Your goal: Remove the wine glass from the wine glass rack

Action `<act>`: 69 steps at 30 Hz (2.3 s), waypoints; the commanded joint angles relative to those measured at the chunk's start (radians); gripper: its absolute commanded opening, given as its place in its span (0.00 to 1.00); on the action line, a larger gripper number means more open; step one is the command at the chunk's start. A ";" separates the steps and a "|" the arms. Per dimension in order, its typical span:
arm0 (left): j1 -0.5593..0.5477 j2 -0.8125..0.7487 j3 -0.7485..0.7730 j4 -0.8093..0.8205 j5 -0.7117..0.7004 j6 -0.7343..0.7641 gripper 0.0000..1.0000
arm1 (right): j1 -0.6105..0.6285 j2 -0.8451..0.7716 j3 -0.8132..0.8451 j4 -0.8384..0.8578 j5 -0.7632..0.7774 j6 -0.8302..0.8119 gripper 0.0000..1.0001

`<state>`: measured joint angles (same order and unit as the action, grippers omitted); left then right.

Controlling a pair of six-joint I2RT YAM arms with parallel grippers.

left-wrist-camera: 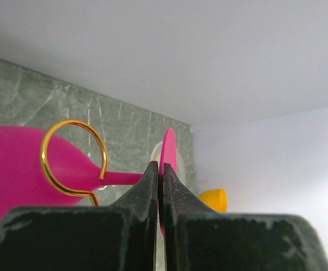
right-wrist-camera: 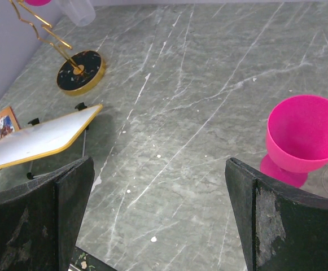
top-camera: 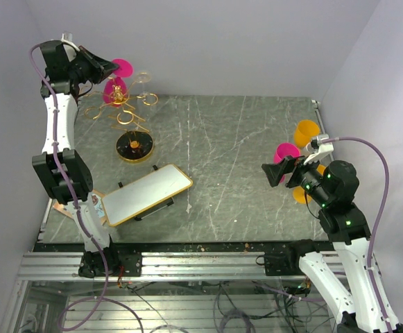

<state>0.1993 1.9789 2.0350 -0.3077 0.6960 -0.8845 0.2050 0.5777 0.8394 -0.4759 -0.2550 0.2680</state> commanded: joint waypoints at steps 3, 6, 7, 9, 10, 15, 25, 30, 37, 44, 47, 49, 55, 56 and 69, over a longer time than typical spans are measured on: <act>-0.015 0.010 0.028 0.103 0.082 -0.088 0.07 | 0.007 -0.013 -0.011 0.023 0.000 -0.013 1.00; -0.017 0.019 0.022 0.177 0.102 -0.148 0.07 | 0.007 -0.013 -0.008 0.021 0.002 -0.012 1.00; -0.016 0.022 0.021 0.200 0.104 -0.169 0.07 | 0.007 -0.014 -0.009 0.022 0.002 -0.012 1.00; -0.018 0.035 0.032 0.236 0.113 -0.203 0.07 | 0.007 -0.014 -0.009 0.022 0.001 -0.012 0.99; -0.018 0.041 0.038 0.255 0.121 -0.222 0.07 | 0.007 -0.014 -0.009 0.021 0.002 -0.012 1.00; -0.014 0.066 0.059 0.378 0.134 -0.329 0.07 | 0.006 -0.015 -0.010 0.021 0.003 -0.013 1.00; -0.002 0.077 0.151 0.629 0.118 -0.503 0.07 | 0.007 -0.013 -0.010 0.023 0.005 -0.013 1.00; 0.006 0.022 0.147 0.713 0.110 -0.513 0.07 | 0.007 -0.008 -0.008 0.025 -0.002 -0.012 1.00; 0.003 -0.108 -0.028 1.136 0.149 -0.789 0.07 | 0.007 0.011 -0.003 0.022 -0.017 -0.005 1.00; -0.053 -0.329 -0.338 1.500 0.161 -0.997 0.07 | 0.005 0.144 0.067 0.024 -0.151 0.077 1.00; -0.147 -0.427 -0.484 1.559 0.148 -1.000 0.07 | 0.006 0.205 0.089 0.092 -0.260 0.171 1.00; -0.260 -0.476 -0.554 1.550 0.162 -0.954 0.07 | 0.007 0.230 0.080 0.208 -0.369 0.248 0.99; -0.473 -0.618 -0.768 1.564 0.105 -0.878 0.07 | 0.006 0.266 0.011 0.620 -0.559 0.515 1.00; -0.492 -0.636 -0.797 1.566 0.105 -0.872 0.07 | 0.007 0.271 0.005 0.686 -0.578 0.560 1.00; -0.710 -0.695 -1.063 1.873 -0.017 -0.989 0.07 | 0.014 0.287 -0.075 1.338 -0.631 0.974 1.00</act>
<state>-0.4500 1.2831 0.9913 1.3701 0.7425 -1.8469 0.2119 0.8631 0.7647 0.6765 -0.8703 1.1351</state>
